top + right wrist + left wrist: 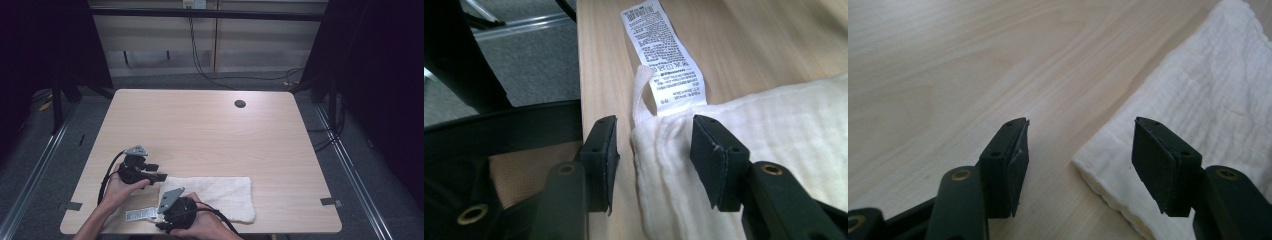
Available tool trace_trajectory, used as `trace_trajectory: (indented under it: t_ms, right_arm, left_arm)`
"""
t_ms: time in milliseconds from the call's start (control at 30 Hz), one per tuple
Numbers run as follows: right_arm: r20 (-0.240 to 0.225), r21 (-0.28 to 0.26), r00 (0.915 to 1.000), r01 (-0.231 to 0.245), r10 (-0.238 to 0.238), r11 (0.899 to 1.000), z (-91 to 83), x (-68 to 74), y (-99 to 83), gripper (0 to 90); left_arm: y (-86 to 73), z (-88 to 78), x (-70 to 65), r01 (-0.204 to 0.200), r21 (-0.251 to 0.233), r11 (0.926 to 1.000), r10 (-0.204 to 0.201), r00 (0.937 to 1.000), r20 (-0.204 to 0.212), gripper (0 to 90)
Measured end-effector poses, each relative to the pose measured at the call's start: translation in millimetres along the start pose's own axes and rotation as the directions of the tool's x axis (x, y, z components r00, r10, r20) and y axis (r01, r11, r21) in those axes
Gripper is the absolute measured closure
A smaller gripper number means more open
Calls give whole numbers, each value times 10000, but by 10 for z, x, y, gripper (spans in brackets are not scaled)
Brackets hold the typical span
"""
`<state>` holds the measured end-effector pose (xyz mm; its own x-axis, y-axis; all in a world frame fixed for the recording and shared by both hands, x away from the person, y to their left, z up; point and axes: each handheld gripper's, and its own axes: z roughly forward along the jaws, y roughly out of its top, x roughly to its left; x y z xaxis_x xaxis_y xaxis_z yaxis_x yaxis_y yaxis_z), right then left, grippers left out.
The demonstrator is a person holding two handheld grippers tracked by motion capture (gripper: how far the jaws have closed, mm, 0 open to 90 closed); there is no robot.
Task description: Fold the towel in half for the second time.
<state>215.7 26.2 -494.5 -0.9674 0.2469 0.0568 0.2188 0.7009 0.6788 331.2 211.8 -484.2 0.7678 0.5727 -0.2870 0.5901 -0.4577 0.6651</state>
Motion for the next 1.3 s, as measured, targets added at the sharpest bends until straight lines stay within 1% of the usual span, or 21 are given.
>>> trace_trajectory:
  t_ms: [67,133,167,267,300,367,433,467,533,633,767,867,967,1000,1033,1100,1133,1167,1200,1267,1300]
  right_arm:
    - [51,-32,10000,-79,80,10000,0,2,-4,562]
    - [233,-41,9997,-15,16,10000,-2,0,-6,615]
    - [234,-43,9997,-5,6,10000,-3,-8,-7,639]
    - [332,41,9994,-43,41,10000,-7,-17,2,685]
    - [382,45,9993,4,-6,10000,-6,-27,6,708]
    - [420,36,9990,-148,146,9999,-14,-55,0,799]
    - [229,-170,9988,-420,424,9990,-19,-103,-29,828]
    - [112,-272,9986,-511,514,9983,-19,-123,-42,834]
    - [75,-271,9982,-589,591,9979,-19,-133,-41,837]
    - [71,-286,9980,-626,628,9976,-18,-137,-42,836]
    - [9,-273,9969,-789,789,9965,-22,-136,-43,836]
    - [-47,-300,9960,-888,887,9956,-24,-149,-49,835]
    - [-43,-301,9958,-911,910,9954,-24,-153,-48,836]
    - [-93,-289,9953,-963,961,9949,-23,-158,-51,835]
    - [-137,-314,9940,-1093,1090,9935,-23,-163,-51,835]
    - [-320,-385,9912,-1297,1285,9908,-24,-188,-62,836]
    - [-348,-394,9916,-1256,1243,9913,-25,-194,-68,836]
    - [-312,-395,9918,-1254,1242,9913,-25,-185,-67,837]
    - [-248,-383,9925,-1207,1198,9919,-25,-184,-63,837]
    - [-275,-315,9920,-1240,1232,9918,-32,-183,-58,839]
    - [-408,-344,9900,-1366,1352,9900,-34,-188,-62,842]
  left_arm:
    - [1,10,-29,-100,67,9999,100,9999,12,397]
    - [0,12,-36,-170,93,9998,170,9999,-3,398]
    - [-7,23,-51,-375,327,9988,378,9992,-104,398]
    - [-25,33,-61,-579,547,9968,591,9980,-205,413]
    - [-27,35,-59,-614,540,9967,619,9981,-77,421]
    - [-26,35,-61,-711,561,9959,716,9974,-63,448]
    - [-22,47,-66,-886,615,9942,891,9960,-47,492]
    - [-24,59,-73,-971,638,9932,969,9953,57,505]
    - [-20,60,-89,-1189,701,9904,1198,9928,-81,549]
    - [-24,59,-102,-1160,639,9912,1164,9932,-20,593]
    - [-43,105,-99,-1178,891,9890,1177,9930,60,608]
    - [-38,115,-118,-1311,1002,9863,1306,9914,120,613]
    - [-55,119,-106,-1079,840,9906,1031,9929,590,605]
    - [-61,117,-115,-1115,829,9903,1076,9929,499,607]
    - [-69,123,-134,-1148,764,9904,1123,9930,363,627]
    - [-80,130,-169,-1281,823,9883,1242,9909,511,730]
    - [-78,136,-177,-1361,870,9869,1319,9899,521,772]
    - [-74,141,-176,-1344,927,9866,1294,9899,577,805]
    - [-70,143,-171,-1188,966,9882,1135,9918,586,825]
    - [-74,146,-159,-1039,891,9906,976,9925,730,843]
    - [-73,143,-155,-981,883,9913,909,9925,813,847]
